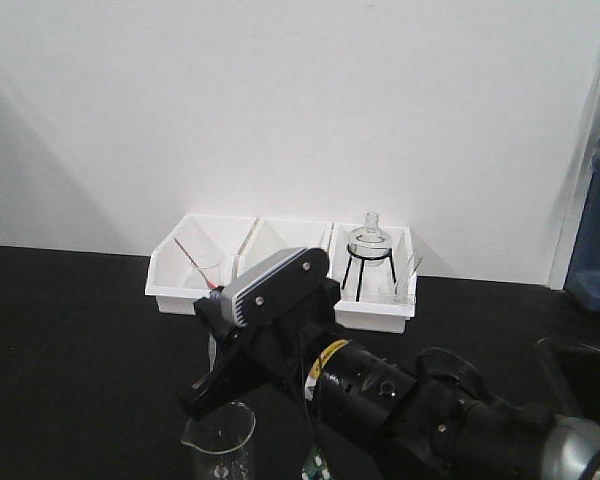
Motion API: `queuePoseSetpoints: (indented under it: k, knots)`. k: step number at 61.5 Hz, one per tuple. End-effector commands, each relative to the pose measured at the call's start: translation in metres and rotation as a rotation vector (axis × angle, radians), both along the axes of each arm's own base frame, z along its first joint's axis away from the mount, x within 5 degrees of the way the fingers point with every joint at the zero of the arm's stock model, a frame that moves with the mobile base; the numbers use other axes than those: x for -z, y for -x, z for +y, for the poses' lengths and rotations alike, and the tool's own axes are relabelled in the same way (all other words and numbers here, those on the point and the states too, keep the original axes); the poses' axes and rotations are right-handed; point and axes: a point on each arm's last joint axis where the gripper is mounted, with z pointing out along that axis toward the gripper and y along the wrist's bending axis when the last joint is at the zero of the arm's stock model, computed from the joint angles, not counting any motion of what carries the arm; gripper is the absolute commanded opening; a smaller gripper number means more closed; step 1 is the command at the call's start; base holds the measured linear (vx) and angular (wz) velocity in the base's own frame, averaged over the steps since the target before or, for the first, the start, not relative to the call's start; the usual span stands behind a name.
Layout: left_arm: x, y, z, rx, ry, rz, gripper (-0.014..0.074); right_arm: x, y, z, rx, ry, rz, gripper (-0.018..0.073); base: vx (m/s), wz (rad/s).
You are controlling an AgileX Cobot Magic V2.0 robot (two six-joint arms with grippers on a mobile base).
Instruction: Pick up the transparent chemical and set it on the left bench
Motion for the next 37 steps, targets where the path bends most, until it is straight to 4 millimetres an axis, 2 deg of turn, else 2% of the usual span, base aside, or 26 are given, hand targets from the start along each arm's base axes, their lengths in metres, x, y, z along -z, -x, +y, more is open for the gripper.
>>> queuePoseSetpoints:
  k: [1, 14, 22, 30, 37]
  knots:
    - [-0.003, 0.001, 0.000, 0.001, 0.014, -0.081, -0.0003, -0.023, -0.001, 0.001, -0.007, -0.085, -0.083, 0.0001, 0.00, 0.00]
    - [-0.003, 0.001, 0.000, 0.001, 0.014, -0.081, -0.0003, 0.004, -0.008, 0.004, 0.013, 0.013, 0.023, 0.0025, 0.00, 0.00]
    - [-0.003, 0.001, 0.000, 0.001, 0.014, -0.081, -0.0003, 0.023, -0.011, 0.005, 0.029, 0.093, 0.106, 0.0097, 0.00, 0.00]
    - [-0.003, 0.001, 0.000, 0.001, 0.014, -0.081, -0.0003, 0.033, -0.014, 0.007, 0.030, 0.099, 0.123, 0.0242, 0.00, 0.00]
    - [-0.003, 0.001, 0.000, 0.001, 0.014, -0.081, -0.0003, 0.036, -0.016, 0.006, 0.047, 0.094, 0.151, 0.0417, 0.00, 0.00]
